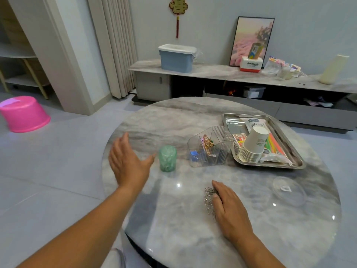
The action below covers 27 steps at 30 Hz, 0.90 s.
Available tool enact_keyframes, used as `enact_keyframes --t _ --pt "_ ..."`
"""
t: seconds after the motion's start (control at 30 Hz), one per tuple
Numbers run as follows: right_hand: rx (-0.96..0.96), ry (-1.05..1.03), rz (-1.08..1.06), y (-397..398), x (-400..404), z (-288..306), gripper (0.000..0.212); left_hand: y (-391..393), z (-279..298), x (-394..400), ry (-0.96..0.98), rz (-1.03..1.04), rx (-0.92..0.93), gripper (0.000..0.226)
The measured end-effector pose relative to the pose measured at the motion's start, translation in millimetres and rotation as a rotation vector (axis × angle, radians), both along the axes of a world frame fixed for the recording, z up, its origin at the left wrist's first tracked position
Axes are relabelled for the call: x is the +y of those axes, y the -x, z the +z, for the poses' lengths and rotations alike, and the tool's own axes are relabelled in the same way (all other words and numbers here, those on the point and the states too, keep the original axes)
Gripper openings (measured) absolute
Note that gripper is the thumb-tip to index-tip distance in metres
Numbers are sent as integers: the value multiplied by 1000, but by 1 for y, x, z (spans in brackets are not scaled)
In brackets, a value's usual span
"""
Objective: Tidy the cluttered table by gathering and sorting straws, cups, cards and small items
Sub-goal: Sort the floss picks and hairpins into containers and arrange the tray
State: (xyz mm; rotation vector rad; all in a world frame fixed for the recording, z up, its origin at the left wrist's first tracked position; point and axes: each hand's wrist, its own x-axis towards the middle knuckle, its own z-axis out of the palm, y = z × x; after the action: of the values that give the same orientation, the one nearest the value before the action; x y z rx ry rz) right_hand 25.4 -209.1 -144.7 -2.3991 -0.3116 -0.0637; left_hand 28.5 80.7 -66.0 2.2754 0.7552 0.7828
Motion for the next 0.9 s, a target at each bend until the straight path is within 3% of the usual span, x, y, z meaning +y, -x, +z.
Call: enact_keyframes --t 0.07,0.17,0.33,0.47,0.73,0.8,0.9 --pt "1 -15 -9 0 1 1 45 -1 -7 25 56 6 146 122" --pt "11 -43 -18 0 1 1 45 0 -22 44 213 3 252 131" --pt "27 -95 -38 -2 -1 3 45 5 -37 32 300 -38 158 122" --pt "27 -115 -44 -2 -1 2 44 37 -54 -17 263 -129 23 119" --pt "27 -139 -46 0 -1 1 44 72 -62 -95 412 -243 -100 117" --pt "31 -157 -55 -1 -2 0 44 72 -56 -98 354 -289 -109 115" --pt "38 -185 -68 -1 0 1 44 64 -46 -97 45 -489 -106 112"
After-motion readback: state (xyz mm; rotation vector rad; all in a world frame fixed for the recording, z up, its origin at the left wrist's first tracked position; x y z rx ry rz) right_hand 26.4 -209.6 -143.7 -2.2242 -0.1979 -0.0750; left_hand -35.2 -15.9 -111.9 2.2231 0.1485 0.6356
